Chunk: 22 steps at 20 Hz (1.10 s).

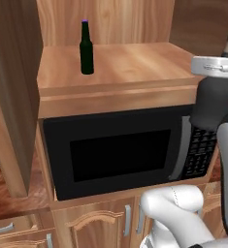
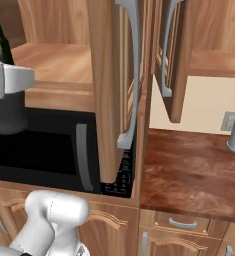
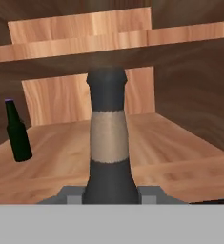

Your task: Sort all alcoholic drinks to one cabinet, and non-alcoholic drinks to the other.

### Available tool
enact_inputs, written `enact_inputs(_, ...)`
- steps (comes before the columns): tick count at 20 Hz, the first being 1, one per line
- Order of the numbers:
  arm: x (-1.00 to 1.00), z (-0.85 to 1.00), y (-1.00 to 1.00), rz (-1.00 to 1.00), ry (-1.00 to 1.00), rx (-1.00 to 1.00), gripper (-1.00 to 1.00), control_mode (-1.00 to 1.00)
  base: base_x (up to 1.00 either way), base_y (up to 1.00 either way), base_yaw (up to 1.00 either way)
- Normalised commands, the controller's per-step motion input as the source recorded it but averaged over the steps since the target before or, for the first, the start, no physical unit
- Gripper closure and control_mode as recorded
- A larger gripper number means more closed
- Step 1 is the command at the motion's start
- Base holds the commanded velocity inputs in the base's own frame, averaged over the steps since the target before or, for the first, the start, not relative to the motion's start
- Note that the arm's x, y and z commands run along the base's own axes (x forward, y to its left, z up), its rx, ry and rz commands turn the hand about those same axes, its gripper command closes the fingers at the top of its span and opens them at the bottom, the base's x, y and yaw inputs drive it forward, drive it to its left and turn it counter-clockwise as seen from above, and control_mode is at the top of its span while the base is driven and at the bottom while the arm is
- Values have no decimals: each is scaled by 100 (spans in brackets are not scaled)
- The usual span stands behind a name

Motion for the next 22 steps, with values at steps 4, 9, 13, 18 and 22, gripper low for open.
enact_inputs(4,45,35,0,0,0,0,100,-100,0,0,0)
enact_inputs(9,55,22,0,1,-1,0,100,-100,0,0,0)
enact_inputs(13,58,4,1,2,-3,0,100,-100,0,0,0)
enact_inputs(18,64,0,4,2,-5,0,100,-100,0,0,0)
enact_inputs(22,66,0,6,3,-5,0,100,-100,0,0,0)
